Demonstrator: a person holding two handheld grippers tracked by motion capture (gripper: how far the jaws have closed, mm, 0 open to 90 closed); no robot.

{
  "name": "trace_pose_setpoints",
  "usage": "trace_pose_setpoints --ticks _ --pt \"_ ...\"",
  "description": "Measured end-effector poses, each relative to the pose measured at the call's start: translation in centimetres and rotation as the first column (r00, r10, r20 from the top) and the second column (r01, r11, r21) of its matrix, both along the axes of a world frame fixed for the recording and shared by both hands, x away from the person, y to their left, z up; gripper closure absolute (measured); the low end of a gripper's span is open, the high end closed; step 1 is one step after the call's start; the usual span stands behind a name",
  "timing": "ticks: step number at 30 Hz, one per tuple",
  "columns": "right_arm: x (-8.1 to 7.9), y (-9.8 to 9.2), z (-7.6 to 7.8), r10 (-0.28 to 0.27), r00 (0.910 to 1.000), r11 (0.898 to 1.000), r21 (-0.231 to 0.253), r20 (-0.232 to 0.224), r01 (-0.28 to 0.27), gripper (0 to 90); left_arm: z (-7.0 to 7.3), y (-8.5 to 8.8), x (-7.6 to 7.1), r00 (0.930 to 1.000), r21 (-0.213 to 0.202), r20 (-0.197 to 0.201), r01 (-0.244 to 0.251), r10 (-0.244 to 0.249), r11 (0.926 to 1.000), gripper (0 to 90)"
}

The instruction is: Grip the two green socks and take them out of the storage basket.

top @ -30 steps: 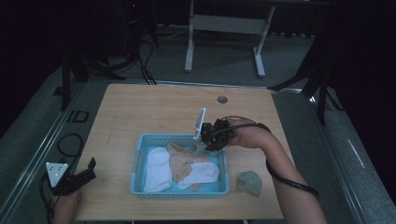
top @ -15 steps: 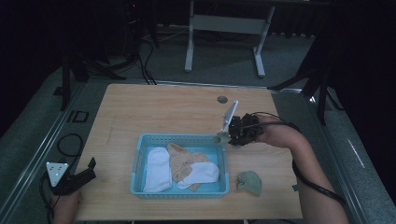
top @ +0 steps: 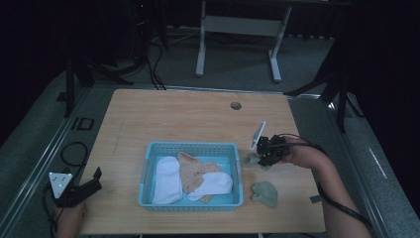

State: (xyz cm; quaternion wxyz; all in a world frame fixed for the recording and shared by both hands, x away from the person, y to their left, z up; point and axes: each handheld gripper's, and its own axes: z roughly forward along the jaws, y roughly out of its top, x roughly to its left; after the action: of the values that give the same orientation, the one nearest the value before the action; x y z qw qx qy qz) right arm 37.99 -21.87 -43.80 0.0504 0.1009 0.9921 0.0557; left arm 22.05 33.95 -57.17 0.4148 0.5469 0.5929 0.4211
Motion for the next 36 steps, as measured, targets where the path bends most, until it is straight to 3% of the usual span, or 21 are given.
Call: trace_pose_setpoints --ticks 5,8,11,14,17,25,28,31,36 --pt "0.5 -0.9 -2.9 -0.031 0.9991 0.999 -0.019 -0.029 0.031 83.9 0.0 0.0 0.0 1.0000 0.000 0.000 -0.001 0.001 1.0000 0.3" --pt "0.7 -1.3 -3.9 -0.049 0.9980 0.999 -0.018 -0.040 0.049 83.9 0.0 0.0 0.0 1.0000 0.001 0.000 -0.002 0.002 1.0000 0.3" --pt "0.7 -1.5 -4.9 -0.062 0.9966 0.998 -0.026 -0.054 0.061 77.3 0.0 0.0 0.0 1.0000 0.000 -0.001 -0.002 0.002 1.0000 0.4" --pt "0.7 -1.7 -5.1 -0.075 0.9960 0.997 -0.022 -0.048 0.074 73.3 0.0 0.0 0.0 1.0000 0.001 -0.001 -0.002 0.002 1.0000 0.4" --pt "0.5 -2.4 -4.7 -0.105 0.9943 0.994 0.017 -0.017 0.105 64.1 0.0 0.0 0.0 1.0000 0.002 0.000 -0.002 0.002 1.0000 0.4" --pt "-0.2 -4.2 -4.1 -0.166 0.9861 0.982 0.092 0.010 0.164 51.7 0.0 0.0 0.0 1.0000 0.001 -0.002 -0.004 0.004 1.0000 0.4" --pt "-0.4 -4.8 -4.2 -0.175 0.9844 0.980 0.099 0.016 0.173 49.8 0.0 0.0 0.0 1.0000 0.000 -0.003 -0.005 0.005 1.0000 0.3" --pt "-0.7 -6.3 -4.2 -0.213 0.9771 0.969 0.131 0.012 0.209 48.7 0.0 0.0 0.0 1.0000 0.003 -0.004 -0.005 0.005 1.0000 0.4" --pt "-1.3 -7.8 -4.5 -0.243 0.9699 0.961 0.144 0.018 0.238 47.5 0.0 0.0 0.0 1.0000 0.003 -0.005 -0.006 0.006 1.0000 0.4"
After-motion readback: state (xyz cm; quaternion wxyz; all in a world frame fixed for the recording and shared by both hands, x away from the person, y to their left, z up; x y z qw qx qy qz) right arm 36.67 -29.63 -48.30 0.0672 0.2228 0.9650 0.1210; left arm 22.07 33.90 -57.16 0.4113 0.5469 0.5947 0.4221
